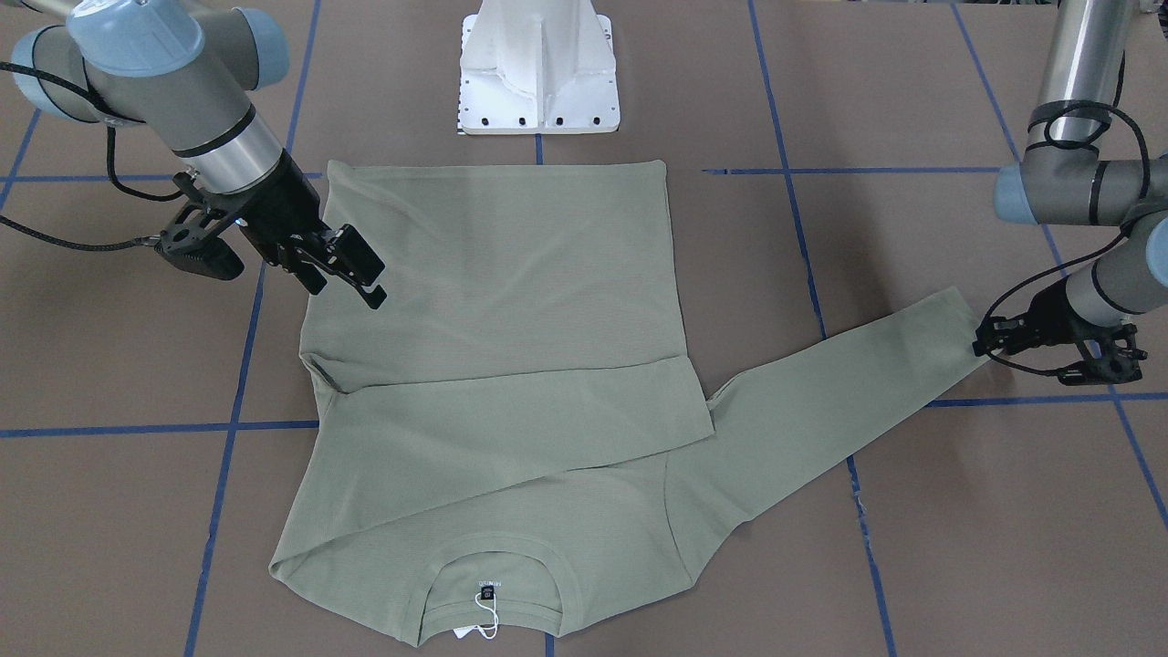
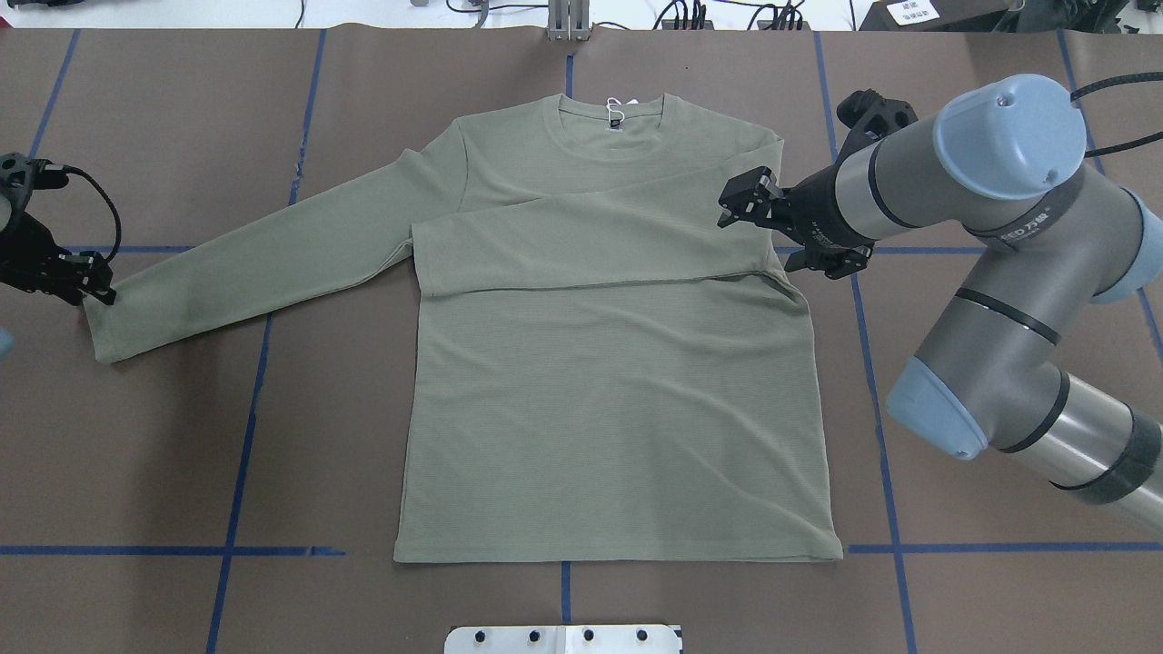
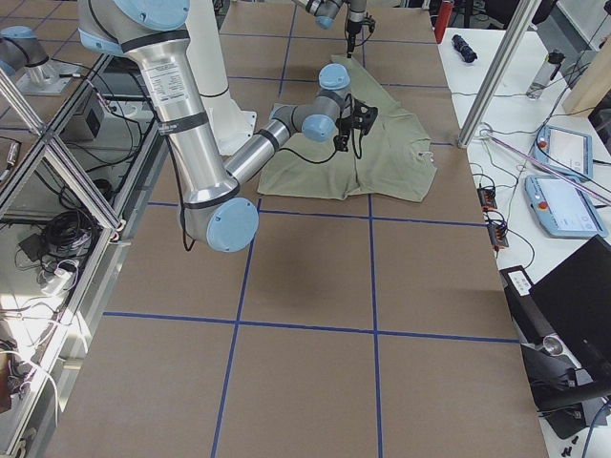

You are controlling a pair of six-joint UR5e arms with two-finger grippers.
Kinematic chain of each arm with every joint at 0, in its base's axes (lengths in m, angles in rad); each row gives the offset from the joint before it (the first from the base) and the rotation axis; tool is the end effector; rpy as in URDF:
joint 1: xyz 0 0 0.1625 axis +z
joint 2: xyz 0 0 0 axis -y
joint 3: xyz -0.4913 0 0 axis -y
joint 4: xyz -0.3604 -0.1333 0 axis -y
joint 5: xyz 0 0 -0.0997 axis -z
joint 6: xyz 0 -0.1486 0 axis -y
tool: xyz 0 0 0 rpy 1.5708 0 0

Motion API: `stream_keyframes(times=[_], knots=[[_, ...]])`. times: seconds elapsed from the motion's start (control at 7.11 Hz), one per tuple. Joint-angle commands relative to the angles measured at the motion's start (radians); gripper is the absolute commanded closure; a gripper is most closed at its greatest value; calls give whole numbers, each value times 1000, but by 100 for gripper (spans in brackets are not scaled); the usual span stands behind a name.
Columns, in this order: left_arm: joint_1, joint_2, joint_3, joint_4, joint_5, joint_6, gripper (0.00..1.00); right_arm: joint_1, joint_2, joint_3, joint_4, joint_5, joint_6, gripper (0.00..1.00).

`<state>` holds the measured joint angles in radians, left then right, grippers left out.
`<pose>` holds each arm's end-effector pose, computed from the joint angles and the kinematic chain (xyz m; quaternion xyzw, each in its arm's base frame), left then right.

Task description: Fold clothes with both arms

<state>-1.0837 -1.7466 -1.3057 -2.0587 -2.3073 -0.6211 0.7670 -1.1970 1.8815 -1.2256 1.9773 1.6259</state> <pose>0.2417 -0.5278 0.7411 -0.0286 0.3973 0.0099 0.9172 -0.3997 -0.4888 0.3768 0.0034 -0.5133 0.2495 0.8212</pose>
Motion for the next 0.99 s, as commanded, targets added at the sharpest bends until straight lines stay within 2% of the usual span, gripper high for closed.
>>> stream_keyframes(times=[0.0,0.28,0.56,0.7,0.84], knots=[[-1,-1,-9,0,-3,0,100,-2,-3,-5,0,0,0,0],[-1,24,-65,9,-9,-2,100,-2,-7,-5,0,-2,0,0],[7,-2,-249,128,-119,-83,100,30,-16,5,0,17,-11,0],[7,-90,-292,132,-148,-206,100,61,-53,14,2,34,-18,0],[42,-194,-293,131,-149,-326,100,128,-105,27,6,94,-87,0]])
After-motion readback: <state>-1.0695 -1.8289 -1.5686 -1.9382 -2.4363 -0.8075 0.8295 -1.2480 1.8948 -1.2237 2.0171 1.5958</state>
